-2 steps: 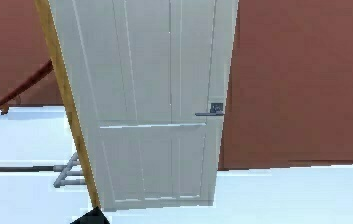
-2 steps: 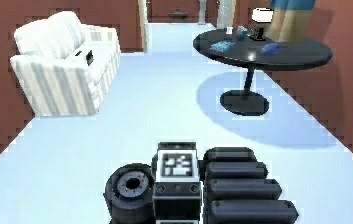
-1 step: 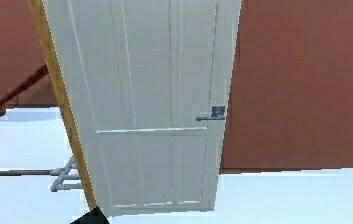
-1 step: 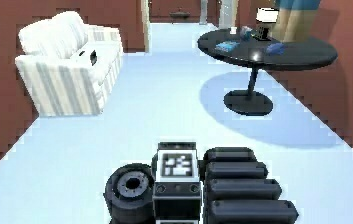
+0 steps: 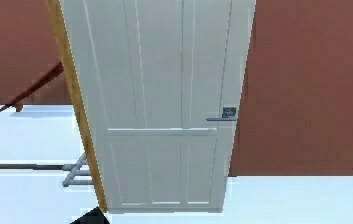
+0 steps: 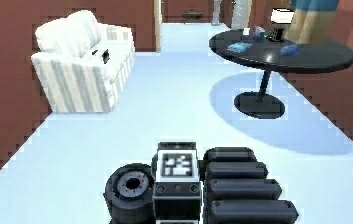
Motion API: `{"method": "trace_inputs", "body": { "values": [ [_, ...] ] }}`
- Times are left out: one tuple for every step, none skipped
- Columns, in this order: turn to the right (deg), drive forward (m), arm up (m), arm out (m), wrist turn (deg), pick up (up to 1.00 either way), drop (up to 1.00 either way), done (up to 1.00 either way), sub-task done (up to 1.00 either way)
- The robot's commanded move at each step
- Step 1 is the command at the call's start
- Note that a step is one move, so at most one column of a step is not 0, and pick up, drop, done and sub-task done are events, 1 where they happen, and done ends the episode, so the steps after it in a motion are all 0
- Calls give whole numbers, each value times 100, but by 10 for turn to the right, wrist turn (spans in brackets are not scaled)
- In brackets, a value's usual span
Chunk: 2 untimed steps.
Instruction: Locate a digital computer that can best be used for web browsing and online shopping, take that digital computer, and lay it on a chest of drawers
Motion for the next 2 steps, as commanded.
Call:
{"method": "trace_inputs", "body": {
  "values": [
    [0,65,0,0,0,0,0,0,0],
    [-450,0,0,0,0,0,0,0,0]
  ]
}}
